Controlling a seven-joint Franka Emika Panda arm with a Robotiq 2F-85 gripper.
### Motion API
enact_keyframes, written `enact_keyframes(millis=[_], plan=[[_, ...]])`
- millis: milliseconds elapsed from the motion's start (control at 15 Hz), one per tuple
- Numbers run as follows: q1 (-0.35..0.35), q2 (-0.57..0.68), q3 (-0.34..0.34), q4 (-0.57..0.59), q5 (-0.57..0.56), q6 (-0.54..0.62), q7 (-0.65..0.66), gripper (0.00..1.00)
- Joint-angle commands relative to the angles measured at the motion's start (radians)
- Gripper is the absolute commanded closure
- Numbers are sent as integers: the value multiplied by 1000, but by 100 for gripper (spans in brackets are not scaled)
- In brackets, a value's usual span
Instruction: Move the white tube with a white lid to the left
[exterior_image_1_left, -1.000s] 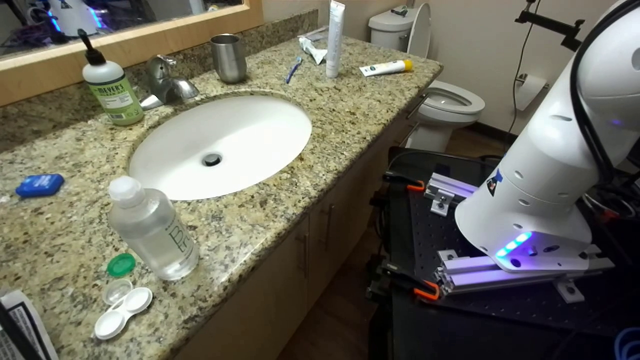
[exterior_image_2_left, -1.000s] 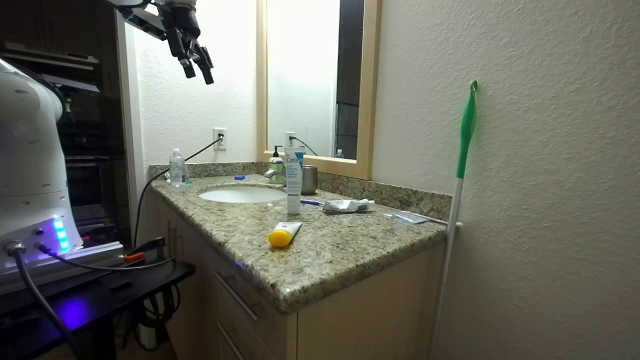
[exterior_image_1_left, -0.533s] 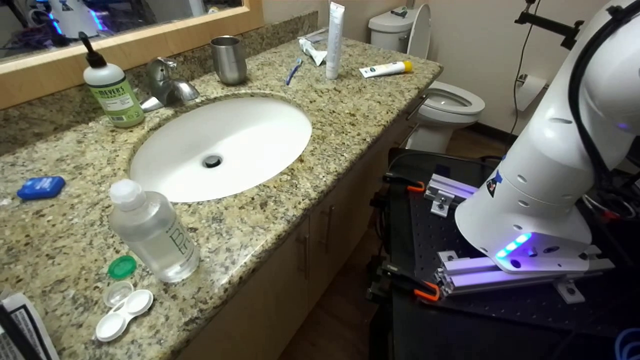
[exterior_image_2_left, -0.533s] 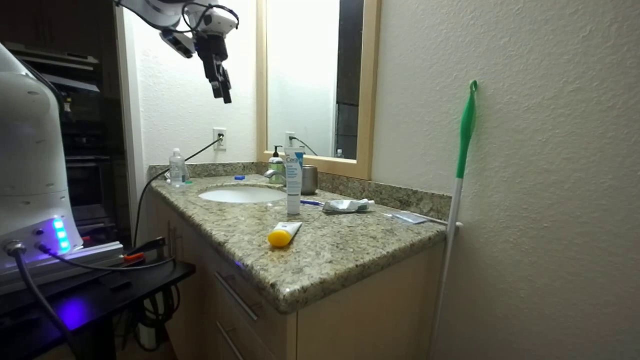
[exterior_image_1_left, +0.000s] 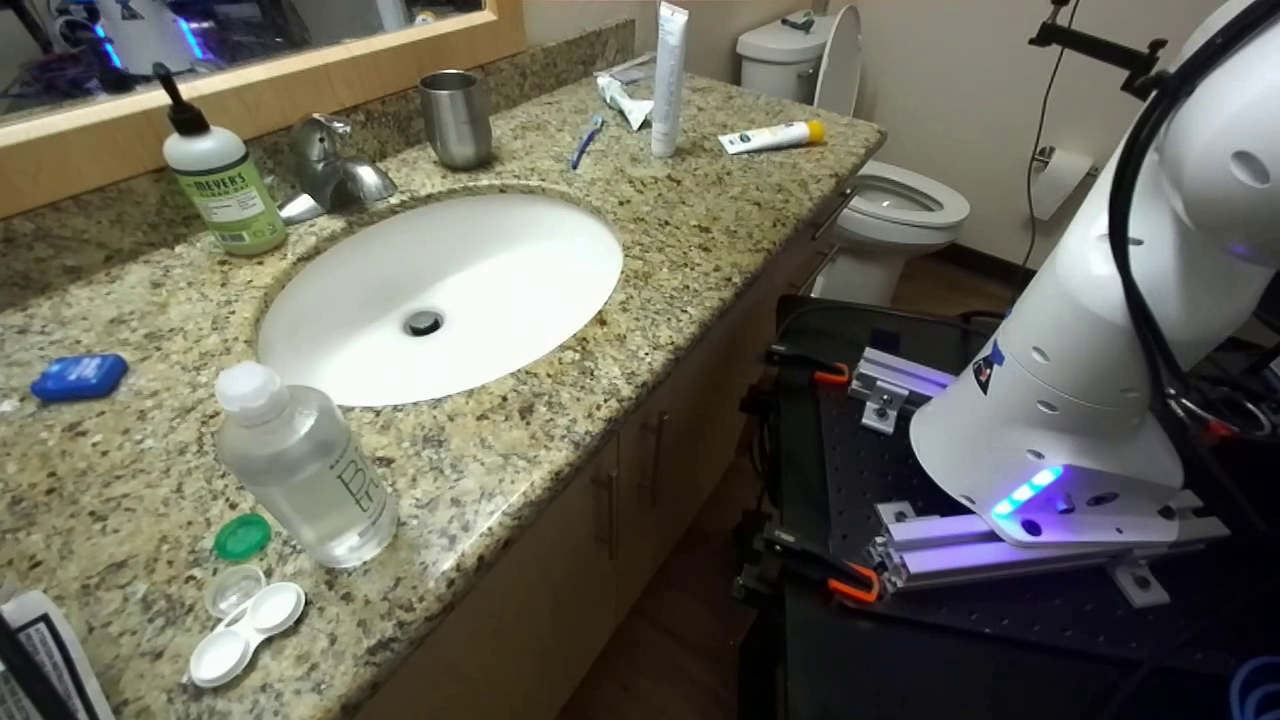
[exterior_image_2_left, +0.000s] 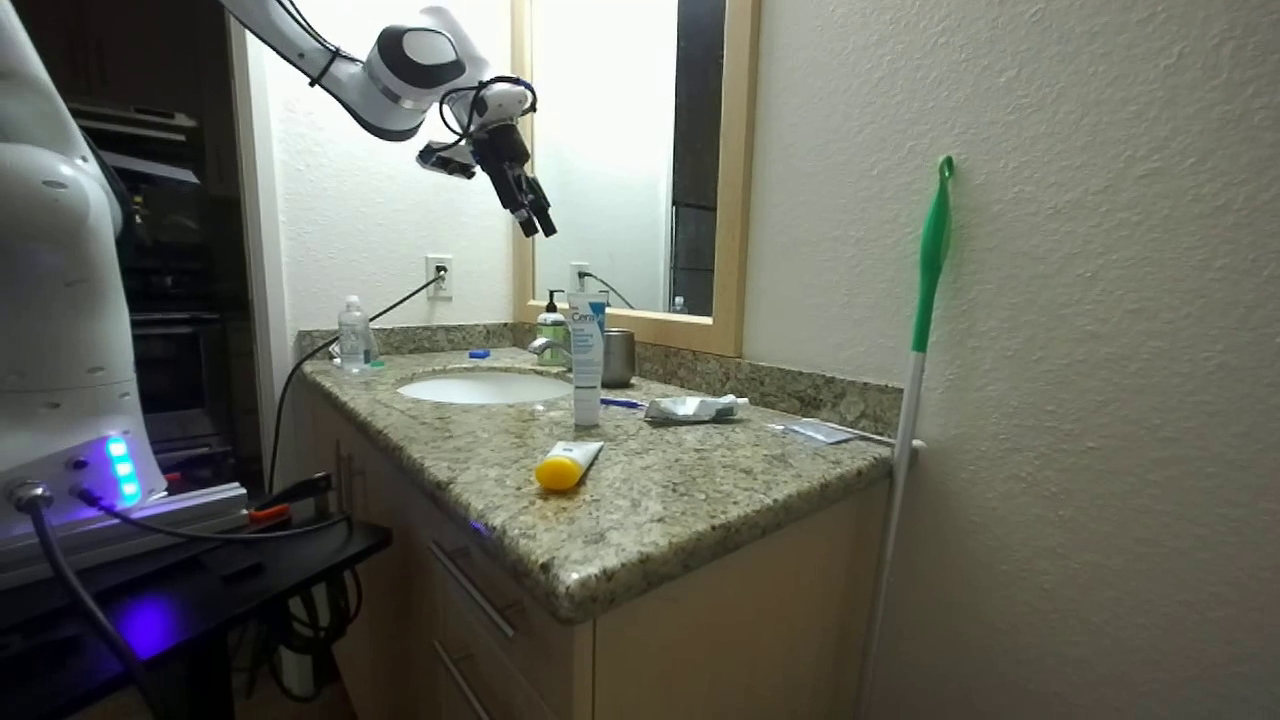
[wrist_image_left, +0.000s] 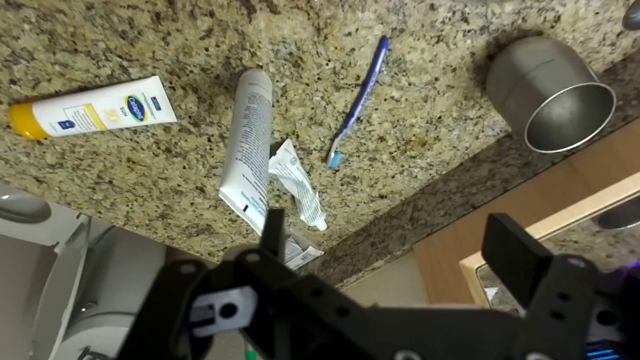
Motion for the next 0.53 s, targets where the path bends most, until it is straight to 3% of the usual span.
enact_keyframes(millis=[0, 67, 133, 333, 467], plan=[[21, -2, -16, 1, -5, -6, 2, 0], [26, -11, -10, 0, -4, -8, 3, 0], [42, -26, -52, 2, 53, -77, -198, 0], [169, 42, -216, 126, 91, -194, -400, 0], [116, 121, -206, 250, 133, -303, -553, 0]])
